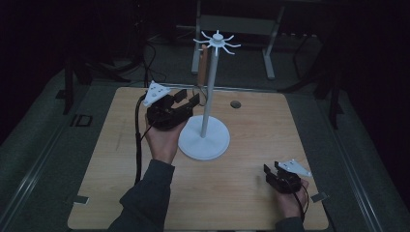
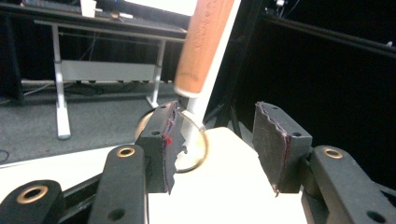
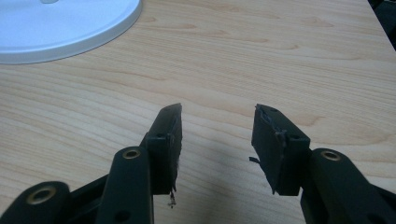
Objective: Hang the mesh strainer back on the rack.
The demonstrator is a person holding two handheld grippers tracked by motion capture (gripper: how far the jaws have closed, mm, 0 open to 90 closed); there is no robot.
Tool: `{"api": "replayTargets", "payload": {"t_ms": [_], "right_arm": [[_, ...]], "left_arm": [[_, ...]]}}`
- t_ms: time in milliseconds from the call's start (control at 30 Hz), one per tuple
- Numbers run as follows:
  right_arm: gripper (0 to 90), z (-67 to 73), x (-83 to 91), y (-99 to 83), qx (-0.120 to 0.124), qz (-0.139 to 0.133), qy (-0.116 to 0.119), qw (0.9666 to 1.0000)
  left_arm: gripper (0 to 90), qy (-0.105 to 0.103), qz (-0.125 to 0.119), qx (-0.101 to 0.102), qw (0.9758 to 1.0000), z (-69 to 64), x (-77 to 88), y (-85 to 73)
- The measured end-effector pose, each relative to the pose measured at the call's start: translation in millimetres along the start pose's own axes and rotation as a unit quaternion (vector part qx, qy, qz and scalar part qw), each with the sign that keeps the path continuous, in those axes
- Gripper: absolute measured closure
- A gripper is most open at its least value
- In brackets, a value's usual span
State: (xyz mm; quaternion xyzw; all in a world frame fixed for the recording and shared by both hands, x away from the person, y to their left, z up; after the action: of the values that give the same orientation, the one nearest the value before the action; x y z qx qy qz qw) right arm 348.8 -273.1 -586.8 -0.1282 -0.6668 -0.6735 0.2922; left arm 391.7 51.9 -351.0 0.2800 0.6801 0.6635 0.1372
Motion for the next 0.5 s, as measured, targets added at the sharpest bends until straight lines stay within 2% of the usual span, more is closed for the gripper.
{"api": "replayTargets", "payload": {"t_ms": [500], "right_arm": [[50.5, 0.0, -1.9, -1.9, 0.0, 0.008, -0.001, 1.0]], "left_arm": [[48.5, -0.003, 0.043, 0.005, 0.9991, 9.4, 3.0, -35.3]]}}
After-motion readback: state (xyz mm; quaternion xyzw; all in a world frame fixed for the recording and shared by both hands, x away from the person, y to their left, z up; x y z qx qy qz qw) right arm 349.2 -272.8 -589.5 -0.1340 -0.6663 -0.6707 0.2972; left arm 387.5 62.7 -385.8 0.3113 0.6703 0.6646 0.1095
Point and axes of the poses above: each handheld gripper's, and its own axes: x roughly backward along the jaws, y roughly out of its top, z roughly to its left, the point moved 8 cm from there along -x, roughly forward along the jaws, and after that the axes turned 9 degrees about -x, right-handed, at the moved point
